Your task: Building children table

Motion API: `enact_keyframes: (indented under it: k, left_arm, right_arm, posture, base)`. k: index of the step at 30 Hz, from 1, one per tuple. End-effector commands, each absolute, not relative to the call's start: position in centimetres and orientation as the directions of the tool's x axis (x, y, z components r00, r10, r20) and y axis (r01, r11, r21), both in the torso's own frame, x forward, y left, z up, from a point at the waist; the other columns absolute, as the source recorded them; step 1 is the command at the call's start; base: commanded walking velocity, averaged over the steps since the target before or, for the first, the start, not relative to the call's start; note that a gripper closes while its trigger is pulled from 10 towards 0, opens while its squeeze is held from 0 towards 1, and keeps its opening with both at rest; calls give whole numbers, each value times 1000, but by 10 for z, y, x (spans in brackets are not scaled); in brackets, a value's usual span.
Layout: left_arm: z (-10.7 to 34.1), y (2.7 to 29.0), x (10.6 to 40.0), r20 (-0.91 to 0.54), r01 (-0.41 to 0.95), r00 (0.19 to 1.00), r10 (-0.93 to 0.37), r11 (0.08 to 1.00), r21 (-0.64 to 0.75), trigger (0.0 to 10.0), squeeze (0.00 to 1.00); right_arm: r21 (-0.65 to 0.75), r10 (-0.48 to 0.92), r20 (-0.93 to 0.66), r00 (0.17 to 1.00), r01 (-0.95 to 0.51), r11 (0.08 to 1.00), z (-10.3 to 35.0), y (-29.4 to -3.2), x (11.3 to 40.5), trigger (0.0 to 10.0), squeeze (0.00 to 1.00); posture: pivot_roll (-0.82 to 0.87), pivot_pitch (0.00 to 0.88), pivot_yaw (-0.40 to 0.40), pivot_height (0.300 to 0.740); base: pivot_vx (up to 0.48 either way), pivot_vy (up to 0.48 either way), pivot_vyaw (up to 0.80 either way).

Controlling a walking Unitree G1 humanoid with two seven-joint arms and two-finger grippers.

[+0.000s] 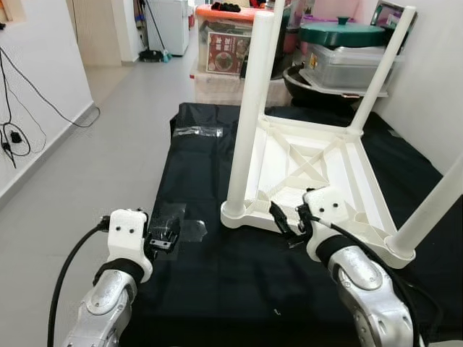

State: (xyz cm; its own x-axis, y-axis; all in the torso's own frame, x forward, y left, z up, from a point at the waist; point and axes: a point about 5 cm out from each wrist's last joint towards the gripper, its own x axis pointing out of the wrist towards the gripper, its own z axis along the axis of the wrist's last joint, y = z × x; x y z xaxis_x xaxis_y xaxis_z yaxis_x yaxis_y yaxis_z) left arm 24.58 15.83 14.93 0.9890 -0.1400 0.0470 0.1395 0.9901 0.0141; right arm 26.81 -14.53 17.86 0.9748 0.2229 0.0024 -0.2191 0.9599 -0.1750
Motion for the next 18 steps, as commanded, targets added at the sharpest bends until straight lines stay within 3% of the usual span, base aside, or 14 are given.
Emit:
enact_keyframes:
  k: [1, 3, 8, 18]
  left_arm:
    - [147, 156, 244, 33, 137, 990, -137, 990, 11, 10000, 0]
    - [147, 156, 244, 33, 137, 990, -137, 990, 11, 10000, 0]
    - [147, 156, 246, 37, 135, 990, -136, 991, 17, 10000, 0]
    - [151, 153, 251, 49, 132, 990, -133, 991, 16, 10000, 0]
  right_arm:
    - [-158, 196, 32, 980, -189, 969, 182, -150, 269, 10000, 0]
    - [-158, 196, 32, 980, -189, 969, 182, -150, 269, 10000, 0]
    - [-114, 203, 52, 978, -196, 974, 183, -148, 271, 10000, 0]
    - [-152, 230, 178, 957, -204, 967, 204, -146, 282, 10000, 0]
  posture:
    - [41, 0, -92, 740]
    - [41, 0, -92, 740]
    - [43, 0, -92, 740]
    - [45, 0, -80, 740]
  base:
    - [0, -480, 0]
    - [0, -480, 0]
    - [0, -480, -800]
    - [0, -480, 0]
